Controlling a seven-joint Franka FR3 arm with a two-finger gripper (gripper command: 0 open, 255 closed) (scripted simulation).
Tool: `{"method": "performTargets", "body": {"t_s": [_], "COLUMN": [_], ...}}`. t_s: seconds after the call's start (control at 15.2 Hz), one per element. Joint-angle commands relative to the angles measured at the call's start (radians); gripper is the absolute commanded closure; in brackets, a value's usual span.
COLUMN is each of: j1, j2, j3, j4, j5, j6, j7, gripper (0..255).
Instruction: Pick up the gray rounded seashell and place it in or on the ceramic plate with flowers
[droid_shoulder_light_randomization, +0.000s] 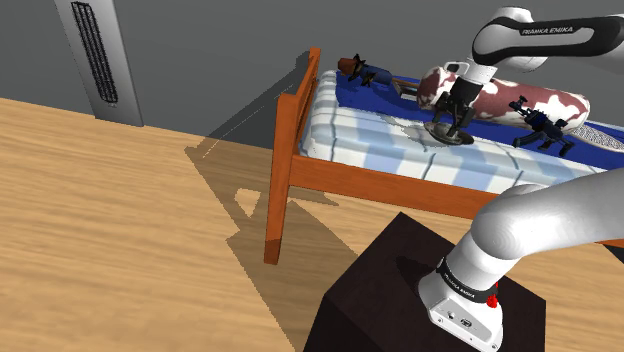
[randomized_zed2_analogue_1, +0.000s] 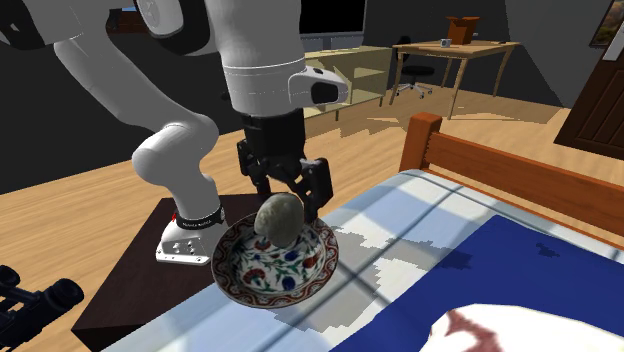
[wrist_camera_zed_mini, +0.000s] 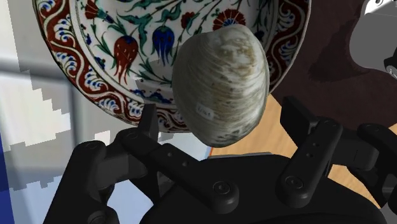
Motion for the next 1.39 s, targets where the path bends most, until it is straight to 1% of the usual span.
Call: {"method": "performTargets", "body": {"t_s": [0.0, 0.2, 0.26, 0.86, 1.32], "j1": [0.0, 0.0, 0.0, 0.0, 0.007], "j2": [0.0, 0.0, 0.0, 0.0, -0.001], "j3": [0.0, 0.0, 0.0, 0.0, 0.021], "j4": [-0.001, -0.001, -0.001, -0.001, 0.09], "j5": [0.0, 0.0, 0.0, 0.0, 0.016], "j6": [0.002, 0.001, 0.001, 0.002, -0.091], "j7": [0.0, 0.0, 0.0, 0.0, 0.0], "gripper": [0, 0, 255, 255, 255]}}
